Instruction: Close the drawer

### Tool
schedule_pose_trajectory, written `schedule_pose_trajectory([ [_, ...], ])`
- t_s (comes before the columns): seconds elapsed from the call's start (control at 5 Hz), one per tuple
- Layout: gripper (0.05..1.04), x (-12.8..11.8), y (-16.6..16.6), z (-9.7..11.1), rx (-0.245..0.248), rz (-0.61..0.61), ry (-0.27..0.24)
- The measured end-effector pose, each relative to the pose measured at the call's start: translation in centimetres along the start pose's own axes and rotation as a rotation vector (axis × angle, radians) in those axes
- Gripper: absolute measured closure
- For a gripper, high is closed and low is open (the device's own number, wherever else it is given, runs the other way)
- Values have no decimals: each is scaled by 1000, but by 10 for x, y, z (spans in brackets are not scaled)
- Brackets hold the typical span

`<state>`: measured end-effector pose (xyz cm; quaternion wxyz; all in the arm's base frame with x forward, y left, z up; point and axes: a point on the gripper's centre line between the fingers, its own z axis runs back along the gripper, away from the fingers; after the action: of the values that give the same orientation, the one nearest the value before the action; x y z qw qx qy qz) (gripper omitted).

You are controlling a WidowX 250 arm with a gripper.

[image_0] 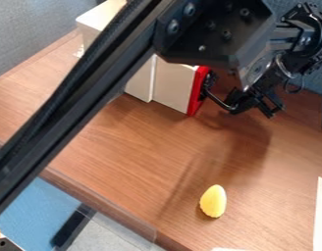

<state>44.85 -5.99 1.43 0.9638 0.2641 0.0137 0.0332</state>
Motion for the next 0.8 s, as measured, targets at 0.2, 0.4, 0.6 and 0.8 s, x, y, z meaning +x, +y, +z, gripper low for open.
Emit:
schedule_pose_trajectory([
  [0.2, 939, 0, 10, -6, -22, 30, 28],
  [0.4, 940, -6, 42, -23, -31, 75, 84],
  [0.6, 940, -13, 67, -30, -51, 106, 104],
  [0.8, 918, -17, 72, -20, -93, 124, 91],
])
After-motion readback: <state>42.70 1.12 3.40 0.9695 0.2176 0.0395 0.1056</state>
